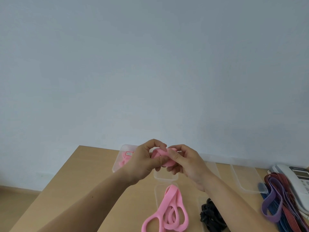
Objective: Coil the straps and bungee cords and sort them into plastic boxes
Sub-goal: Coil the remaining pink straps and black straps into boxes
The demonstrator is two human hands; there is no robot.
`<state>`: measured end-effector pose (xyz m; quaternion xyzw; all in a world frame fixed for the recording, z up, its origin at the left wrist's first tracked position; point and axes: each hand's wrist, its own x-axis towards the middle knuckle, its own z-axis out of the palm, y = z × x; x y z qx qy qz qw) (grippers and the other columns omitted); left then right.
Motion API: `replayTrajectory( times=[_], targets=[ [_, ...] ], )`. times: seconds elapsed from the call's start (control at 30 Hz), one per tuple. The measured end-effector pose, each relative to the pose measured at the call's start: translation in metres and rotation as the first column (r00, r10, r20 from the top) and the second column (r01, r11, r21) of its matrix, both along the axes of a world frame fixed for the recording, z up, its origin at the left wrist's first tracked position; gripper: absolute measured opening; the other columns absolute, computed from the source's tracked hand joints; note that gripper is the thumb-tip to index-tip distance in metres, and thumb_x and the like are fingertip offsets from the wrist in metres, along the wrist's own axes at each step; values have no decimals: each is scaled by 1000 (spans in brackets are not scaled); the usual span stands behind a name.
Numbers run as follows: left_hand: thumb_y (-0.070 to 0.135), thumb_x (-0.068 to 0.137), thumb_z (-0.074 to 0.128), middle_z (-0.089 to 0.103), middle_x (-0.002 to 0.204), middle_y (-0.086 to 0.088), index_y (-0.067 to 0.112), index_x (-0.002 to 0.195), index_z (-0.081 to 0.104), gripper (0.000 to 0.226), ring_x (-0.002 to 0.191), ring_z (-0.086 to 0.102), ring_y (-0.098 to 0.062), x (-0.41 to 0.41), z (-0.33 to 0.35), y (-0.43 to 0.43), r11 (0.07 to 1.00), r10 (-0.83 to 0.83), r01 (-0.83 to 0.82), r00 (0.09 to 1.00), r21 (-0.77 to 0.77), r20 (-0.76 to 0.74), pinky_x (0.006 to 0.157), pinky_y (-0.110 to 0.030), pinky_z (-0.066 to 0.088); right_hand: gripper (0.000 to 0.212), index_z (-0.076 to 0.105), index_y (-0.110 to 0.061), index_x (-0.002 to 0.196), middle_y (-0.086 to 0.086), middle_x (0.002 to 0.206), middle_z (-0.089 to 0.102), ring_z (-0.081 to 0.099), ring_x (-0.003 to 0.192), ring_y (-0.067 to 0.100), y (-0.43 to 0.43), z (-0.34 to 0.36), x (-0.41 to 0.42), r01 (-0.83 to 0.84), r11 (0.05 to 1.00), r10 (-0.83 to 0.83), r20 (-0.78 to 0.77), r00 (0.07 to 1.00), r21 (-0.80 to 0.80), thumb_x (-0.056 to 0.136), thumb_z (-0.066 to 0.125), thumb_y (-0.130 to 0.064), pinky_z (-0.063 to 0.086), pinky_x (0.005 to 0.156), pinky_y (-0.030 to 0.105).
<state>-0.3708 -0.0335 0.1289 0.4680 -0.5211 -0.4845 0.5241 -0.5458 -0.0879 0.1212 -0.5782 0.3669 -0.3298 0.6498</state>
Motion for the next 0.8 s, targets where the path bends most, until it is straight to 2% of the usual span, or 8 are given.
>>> replayTrajectory(
  times=[0.13, 0.23, 0.3, 0.4, 0.47, 0.53, 0.67, 0.8],
  targets=[
    [-6, 85, 71, 60, 121, 4, 14, 88, 65, 22, 64, 59, -8, 4, -3, 2, 999, 31, -27, 996, -45, 79, 65, -26, 50, 55, 66, -12, 108, 16, 84, 71, 66, 69, 27, -2, 1, 4, 11, 999, -10, 18, 1000, -30, 68, 79, -47, 50, 59, 31],
    [-4, 83, 74, 53, 133, 0, 19, 85, 69, 23, 101, 67, -10, 5, -5, 3, 999, 22, -18, 995, -40, 100, 82, -26, 53, 44, 67, -15, 107, 10, 83, 70, 65, 66, 22, -1, 3, 8, 31, 998, -31, 5, 1000, -61, 72, 78, -40, 49, 59, 28],
    [-2, 83, 75, 52, 137, -1, 16, 87, 68, 19, 110, 67, -17, 6, -8, 4, 1000, 15, -13, 998, -28, 65, 86, -28, 54, 32, 68, -17, 107, 2, 83, 71, 64, 63, 19, -1, 3, 9, 49, 994, -50, -8, 999, -103, 79, 78, -30, 50, 58, 25],
    [0, 83, 70, 65, 122, -5, 11, 102, 62, 23, 97, 68, -17, 6, -8, 7, 998, -53, 53, 999, -25, -8, 81, -25, 51, 24, 68, -18, 106, -3, 80, 70, 62, 60, 15, -2, 5, 10, 98, 985, -97, 14, 995, -145, 84, 76, -18, 50, 57, 22],
    [8, 82, 72, 70, 111, -4, 20, 118, 58, 40, 92, 68, -19, 5, -6, 8, 998, -59, 59, 996, -11, -70, 79, -26, 52, 26, 68, -20, 107, -4, 81, 70, 62, 59, 13, -3, 7, 10, 112, 981, -112, 11, 994, -160, 82, 78, -16, 51, 57, 21],
    [21, 77, 75, 69, 116, -8, 27, 131, 51, 60, 91, 68, -24, 7, -6, 3, 998, 26, -15, 985, 68, -170, 80, -31, 53, 30, 68, -22, 107, -4, 85, 70, 63, 61, 13, -2, 6, 9, 102, 978, -104, 2, 995, -180, 81, 79, -14, 51, 59, 21],
    [23, 76, 75, 73, 100, -18, 1, 120, 58, 52, 86, 69, -25, 15, -10, -2, 985, 58, -26, 981, 171, -184, 79, -31, 54, 34, 67, -22, 108, 1, 87, 69, 65, 64, 13, 1, 0, 9, 93, 968, -102, -25, 994, -234, 81, 78, -4, 51, 62, 18],
    [25, 75, 81, 74, 97, -18, 1, 112, 65, 47, 87, 71, -25, 12, -16, -1, 991, 71, -48, 979, 122, -190, 79, -28, 55, 32, 67, -20, 107, 3, 86, 72, 65, 61, 14, 1, -2, 9, 150, 962, -155, -3, 988, -230, 81, 78, -5, 51, 59, 20]
  ],
)
